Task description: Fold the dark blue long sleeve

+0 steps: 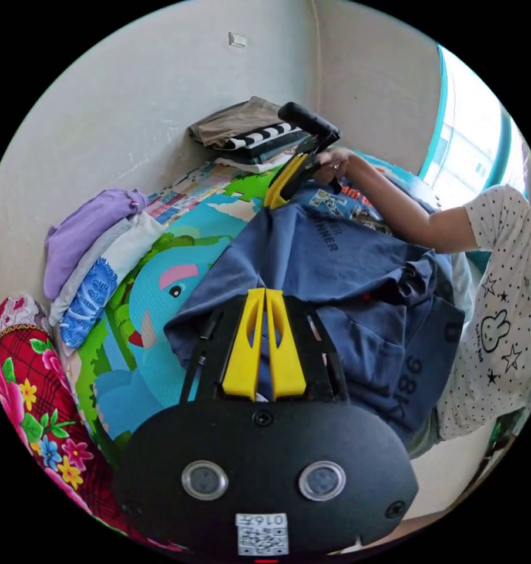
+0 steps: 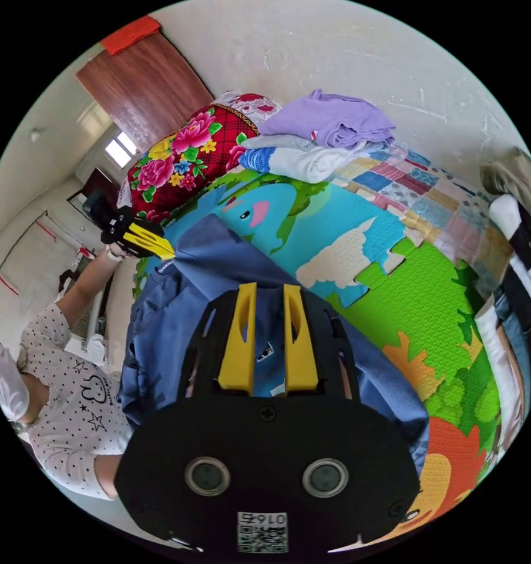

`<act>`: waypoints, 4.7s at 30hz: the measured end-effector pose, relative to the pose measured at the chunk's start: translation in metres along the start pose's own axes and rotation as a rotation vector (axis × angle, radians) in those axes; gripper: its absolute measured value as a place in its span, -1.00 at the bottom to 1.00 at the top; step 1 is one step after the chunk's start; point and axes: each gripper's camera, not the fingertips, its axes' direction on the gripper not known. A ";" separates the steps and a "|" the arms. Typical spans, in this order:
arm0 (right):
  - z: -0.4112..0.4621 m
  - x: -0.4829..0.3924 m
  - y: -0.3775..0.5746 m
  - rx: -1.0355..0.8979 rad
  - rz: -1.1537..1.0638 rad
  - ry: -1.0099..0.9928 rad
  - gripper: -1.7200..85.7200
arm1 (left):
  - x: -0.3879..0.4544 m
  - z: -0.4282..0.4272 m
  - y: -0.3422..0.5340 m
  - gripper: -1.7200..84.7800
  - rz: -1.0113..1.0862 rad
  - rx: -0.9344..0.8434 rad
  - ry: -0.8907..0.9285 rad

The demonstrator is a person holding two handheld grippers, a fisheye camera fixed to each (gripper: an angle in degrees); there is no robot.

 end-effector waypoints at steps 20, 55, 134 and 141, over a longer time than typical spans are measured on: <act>0.036 -0.012 0.033 -0.127 0.037 0.108 -0.80 | 0.191 -0.006 -0.022 -0.96 0.288 -0.107 -0.511; -0.006 -0.159 0.162 0.329 0.234 0.289 -0.95 | 0.071 -0.056 -0.028 -0.98 -0.104 -0.047 -0.378; 0.093 -0.564 0.332 -0.064 -0.238 0.432 -0.95 | 0.411 -0.193 0.003 -0.90 -0.382 0.082 -0.213; 0.085 -0.557 0.347 -0.047 -0.300 0.357 -0.94 | 0.397 -0.226 0.010 -0.90 -0.304 0.028 -0.062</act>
